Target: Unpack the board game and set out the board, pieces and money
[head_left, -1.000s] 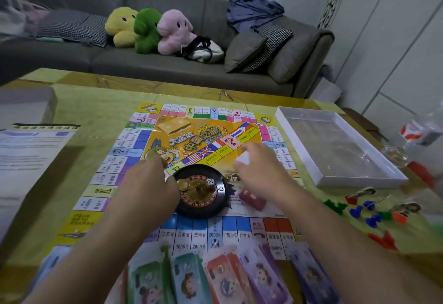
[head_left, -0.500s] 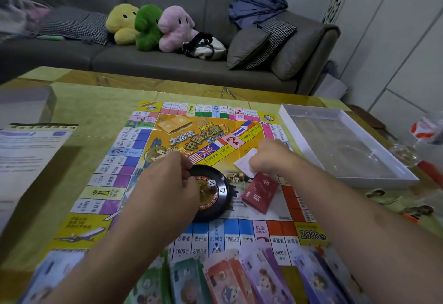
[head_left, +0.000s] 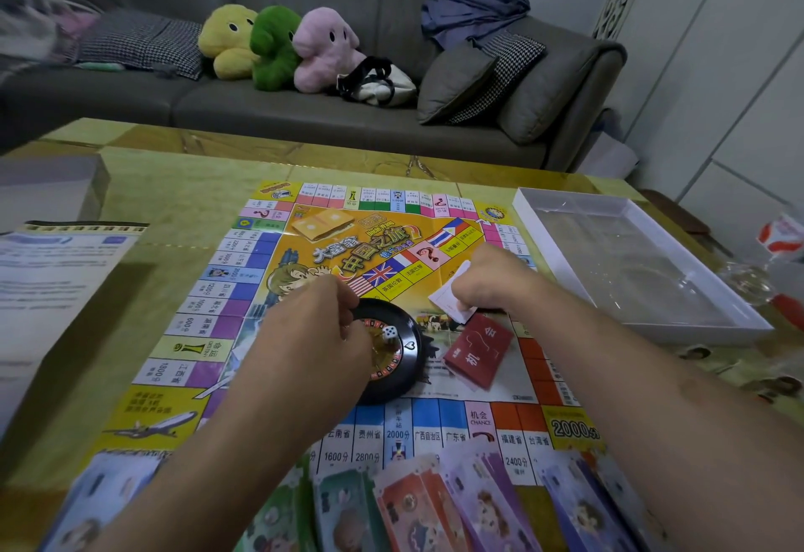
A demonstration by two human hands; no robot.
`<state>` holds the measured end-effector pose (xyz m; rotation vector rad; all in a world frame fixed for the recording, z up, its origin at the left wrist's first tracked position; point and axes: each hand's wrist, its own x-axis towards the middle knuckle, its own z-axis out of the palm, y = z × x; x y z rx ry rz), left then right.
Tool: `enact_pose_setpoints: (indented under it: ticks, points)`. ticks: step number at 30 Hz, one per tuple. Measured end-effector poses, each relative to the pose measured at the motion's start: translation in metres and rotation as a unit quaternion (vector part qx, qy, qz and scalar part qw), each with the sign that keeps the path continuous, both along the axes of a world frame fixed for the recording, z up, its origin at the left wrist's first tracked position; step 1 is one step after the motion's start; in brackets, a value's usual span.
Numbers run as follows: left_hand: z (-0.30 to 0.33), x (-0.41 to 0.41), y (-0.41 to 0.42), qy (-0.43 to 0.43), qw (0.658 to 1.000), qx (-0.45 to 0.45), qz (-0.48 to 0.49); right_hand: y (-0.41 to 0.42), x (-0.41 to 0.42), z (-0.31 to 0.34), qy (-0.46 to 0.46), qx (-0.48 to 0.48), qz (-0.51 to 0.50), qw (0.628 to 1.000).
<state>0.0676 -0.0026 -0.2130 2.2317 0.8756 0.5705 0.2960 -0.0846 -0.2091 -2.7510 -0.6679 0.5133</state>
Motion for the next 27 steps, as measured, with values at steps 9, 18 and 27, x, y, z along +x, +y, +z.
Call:
enact_pose_setpoints:
  ticks: [9,18,27]
  points:
    - [0.005,-0.001,-0.003,0.005,1.0,-0.004,-0.002,0.005,-0.002,0.004,0.015,0.025,-0.004,1.0]
    - [0.015,-0.003,0.002,-0.011,0.999,-0.04,-0.012,-0.007,0.003,0.033,0.063,0.15,0.012,0.987]
    - [0.042,-0.01,0.0,-0.048,0.841,-0.511,-0.173,-0.032,-0.094,0.083,0.215,0.175,0.229,0.933]
